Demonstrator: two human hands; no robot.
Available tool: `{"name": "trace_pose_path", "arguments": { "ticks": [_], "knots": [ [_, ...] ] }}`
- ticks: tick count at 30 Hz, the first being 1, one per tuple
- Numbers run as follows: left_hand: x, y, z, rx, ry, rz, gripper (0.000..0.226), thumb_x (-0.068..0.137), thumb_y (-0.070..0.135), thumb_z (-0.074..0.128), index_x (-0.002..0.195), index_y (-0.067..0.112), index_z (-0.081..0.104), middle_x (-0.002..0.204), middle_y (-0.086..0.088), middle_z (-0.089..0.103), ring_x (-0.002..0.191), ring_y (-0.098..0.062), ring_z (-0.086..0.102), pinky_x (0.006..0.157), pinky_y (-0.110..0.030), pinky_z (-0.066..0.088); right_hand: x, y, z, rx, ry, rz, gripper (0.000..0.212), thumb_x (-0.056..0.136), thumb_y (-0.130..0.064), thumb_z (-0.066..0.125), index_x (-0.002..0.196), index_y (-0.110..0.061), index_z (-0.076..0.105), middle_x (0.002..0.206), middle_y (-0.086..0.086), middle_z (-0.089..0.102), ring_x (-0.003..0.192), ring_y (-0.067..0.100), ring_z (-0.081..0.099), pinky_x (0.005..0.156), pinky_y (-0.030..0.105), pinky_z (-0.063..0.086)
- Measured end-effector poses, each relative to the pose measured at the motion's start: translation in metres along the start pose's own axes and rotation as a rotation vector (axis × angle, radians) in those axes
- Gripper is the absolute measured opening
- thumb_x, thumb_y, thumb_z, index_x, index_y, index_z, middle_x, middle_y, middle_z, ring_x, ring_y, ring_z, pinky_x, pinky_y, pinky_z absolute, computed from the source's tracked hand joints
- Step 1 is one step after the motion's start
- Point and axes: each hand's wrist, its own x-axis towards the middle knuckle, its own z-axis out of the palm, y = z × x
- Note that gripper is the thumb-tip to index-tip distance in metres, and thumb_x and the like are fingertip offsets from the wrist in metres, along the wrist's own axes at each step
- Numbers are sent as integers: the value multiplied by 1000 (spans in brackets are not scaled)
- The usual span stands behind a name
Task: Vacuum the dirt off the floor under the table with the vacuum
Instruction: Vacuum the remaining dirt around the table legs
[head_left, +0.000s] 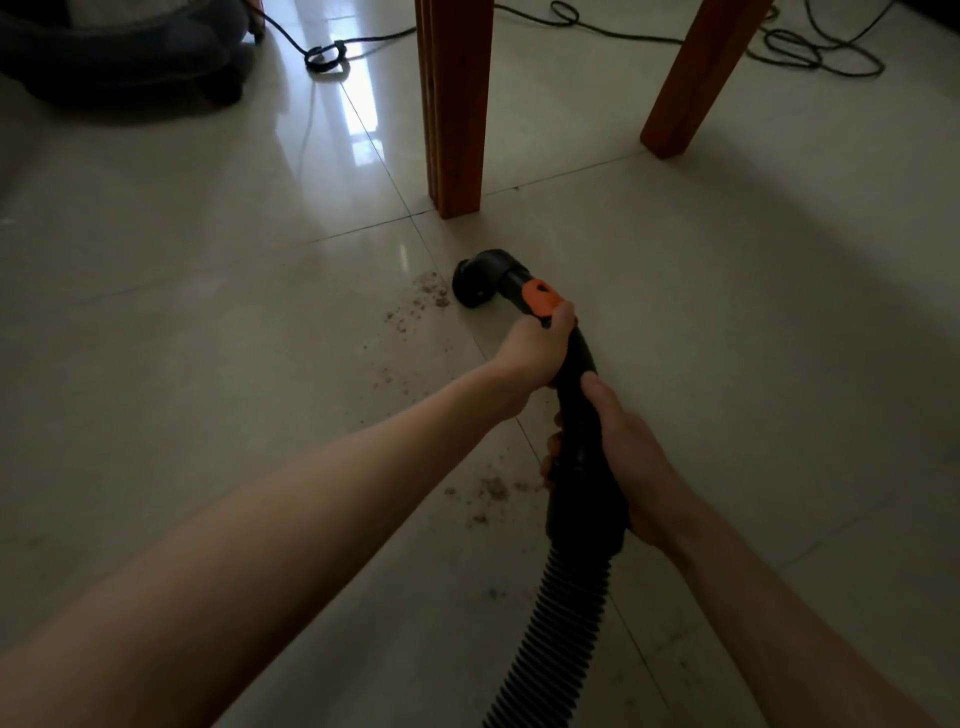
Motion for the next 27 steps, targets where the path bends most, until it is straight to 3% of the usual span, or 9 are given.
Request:
{"name": "trace_pose_path", "arguments": {
  "ticks": [3,8,14,18,22,27],
  "knots": [
    [-4,0,-3,-35,10,-15,31,99,34,39,79,13,48,92,-11,57,91,-28,59,88,-41,50,-3,-2,2,-8,0,6,45,97,-46,42,93,-5,58,57,8,60,49,24,60,53,33,51],
    [-9,1,3,-29,-83,-63,33,99,37,39,103,5,47,100,-12,58,96,-29,59,92,-41,51,-10,7,5,-116,116,-62,48,99,-46,37,106,-4,57,56,7,63,48,22,62,49,31,50],
    [-9,0,-1,-40,-48,-48,29,99,35,39,99,6,47,85,-6,56,86,-24,58,85,-36,50,-13,3,9,-99,96,-42,48,98,-45,39,107,-2,58,54,7,63,46,21,62,48,30,52],
    [1,5,-18,-55,7,-38,30,98,36,40,100,6,49,83,-5,55,86,-23,57,83,-35,49,-3,-7,29,-55,95,-12,44,98,-46,41,98,-6,58,51,5,61,44,20,61,43,27,50],
    [15,10,-37,-30,106,-13,32,97,36,42,97,5,51,80,-6,55,75,-20,56,77,-33,48,14,-16,49,-7,55,9,42,97,-49,42,97,-9,57,52,5,61,46,21,62,47,28,50],
    [20,6,-53,-73,117,-6,31,97,35,43,97,5,52,79,-5,56,71,-16,56,67,-27,48,22,-18,59,-35,9,16,47,96,-49,43,102,-5,58,55,6,62,48,22,63,50,32,54]
  ]
}}
